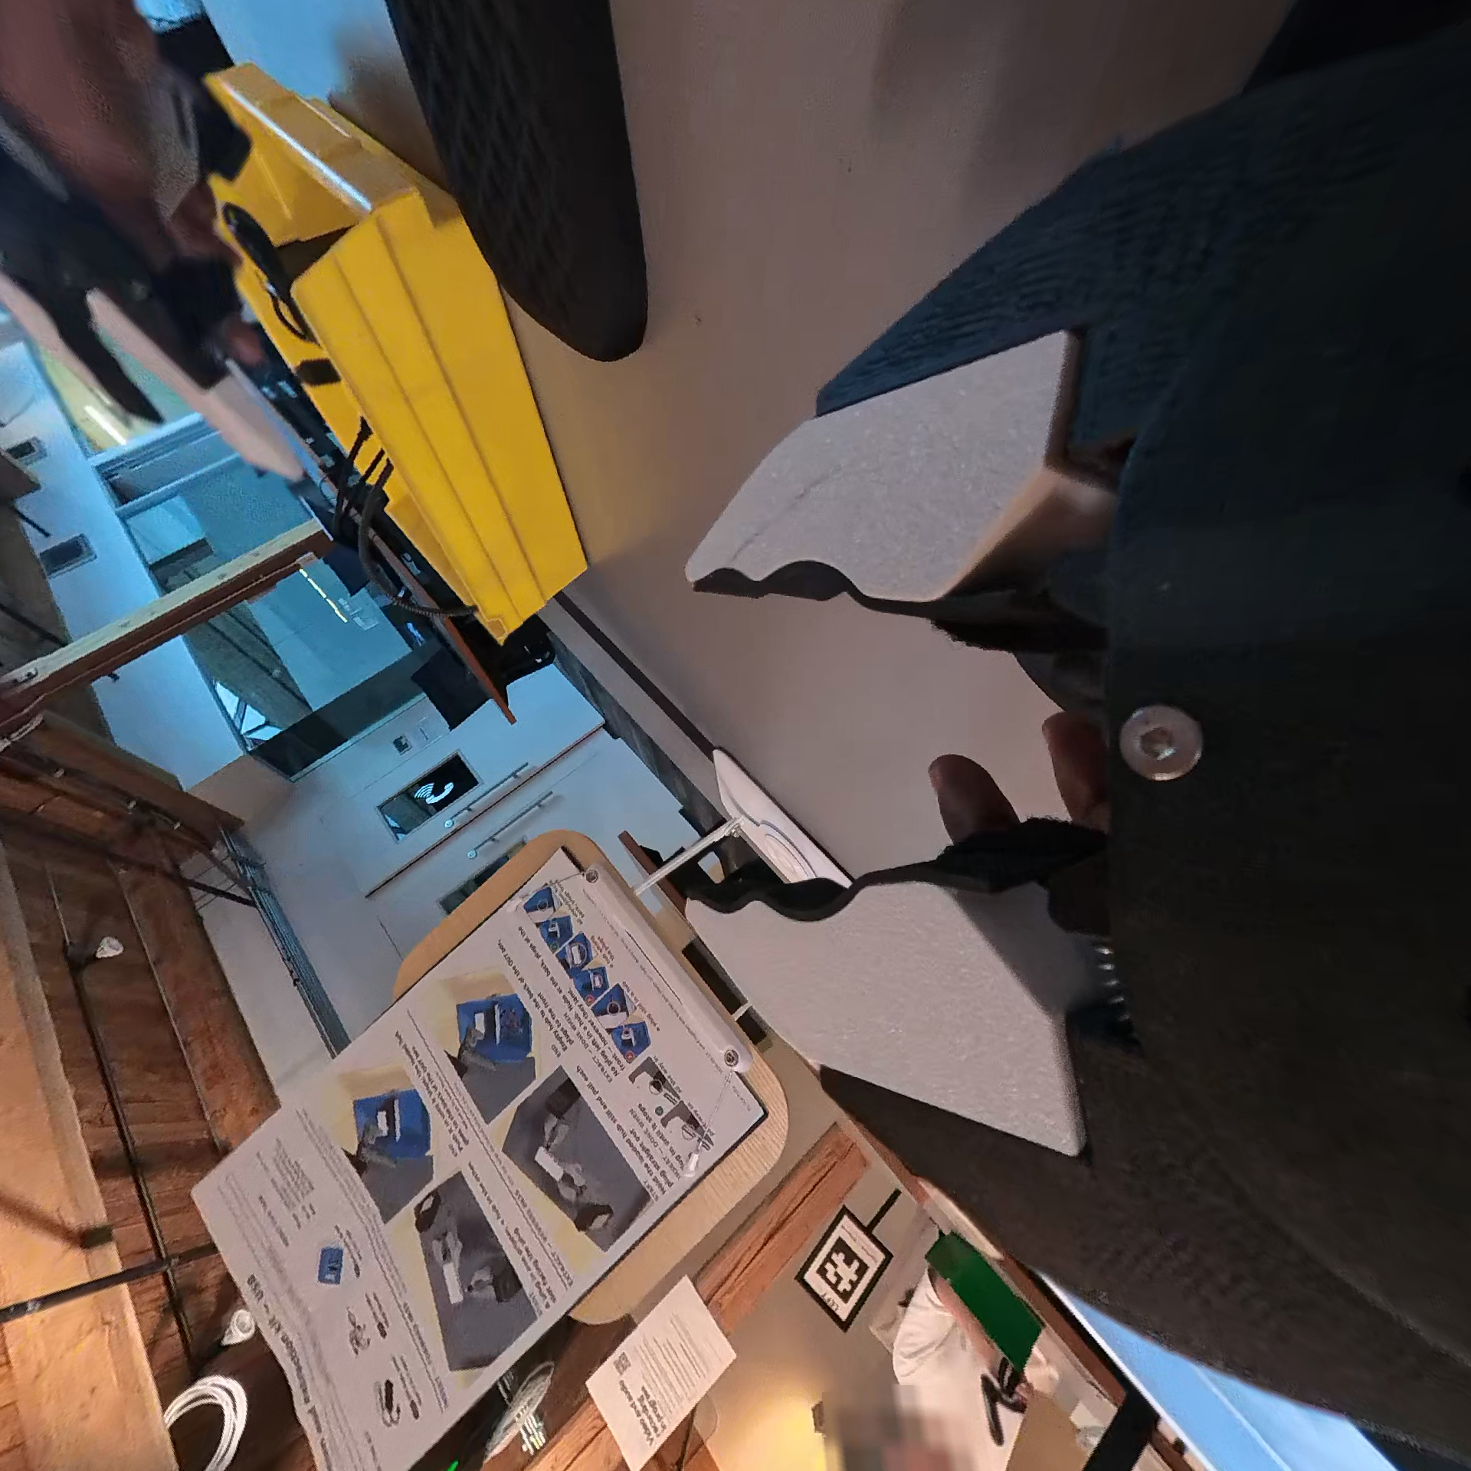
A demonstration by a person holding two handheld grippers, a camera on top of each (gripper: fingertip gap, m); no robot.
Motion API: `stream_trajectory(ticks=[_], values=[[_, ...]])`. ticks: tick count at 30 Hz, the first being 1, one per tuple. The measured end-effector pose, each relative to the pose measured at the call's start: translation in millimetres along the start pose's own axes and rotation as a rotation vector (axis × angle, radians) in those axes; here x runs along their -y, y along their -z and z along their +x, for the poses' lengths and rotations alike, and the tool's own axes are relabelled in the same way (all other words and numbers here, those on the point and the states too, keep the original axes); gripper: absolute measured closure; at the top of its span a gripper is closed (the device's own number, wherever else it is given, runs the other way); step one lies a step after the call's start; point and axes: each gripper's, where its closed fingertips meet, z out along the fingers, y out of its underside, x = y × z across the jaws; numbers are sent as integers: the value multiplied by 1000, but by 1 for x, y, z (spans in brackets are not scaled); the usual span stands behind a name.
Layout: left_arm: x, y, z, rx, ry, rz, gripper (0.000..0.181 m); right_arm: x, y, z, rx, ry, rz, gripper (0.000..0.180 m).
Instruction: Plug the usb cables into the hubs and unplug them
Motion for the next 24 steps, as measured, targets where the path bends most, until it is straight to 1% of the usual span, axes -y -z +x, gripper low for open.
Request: stream_trajectory(ticks=[2,3,4,5,6,9,11,12,13,15,19,21,24], values=[[1,1,-3,10,23,9,112,-7,29,-9,-55,33,28,94],[1,2,-4,13,30,11,113,-12,37,-18,-45,34,19,101],[1,2,-4,13,33,12,113,-22,43,-33,3,25,-21,107],[1,2,-5,13,34,11,113,-34,46,-48,83,17,-89,110],[0,2,-5,13,40,10,113,-44,44,-57,151,6,-154,109],[1,3,-10,32,91,20,114,-71,35,-72,254,-126,-389,115],[3,4,-19,58,150,42,115,-96,38,-84,313,-84,-529,150],[4,5,-24,72,187,55,115,-105,36,-80,272,-22,-552,170],[5,7,-29,89,228,71,116,-104,34,-81,273,26,-534,171],[7,11,-39,123,318,106,118,-104,32,-84,286,51,-581,169],[3,19,-61,189,472,161,122,-95,15,-108,371,154,-630,162],[5,21,-63,197,487,181,122,-89,3,-122,391,187,-649,159],[9,17,-50,144,407,169,122,-79,-13,-146,420,208,-664,158]])
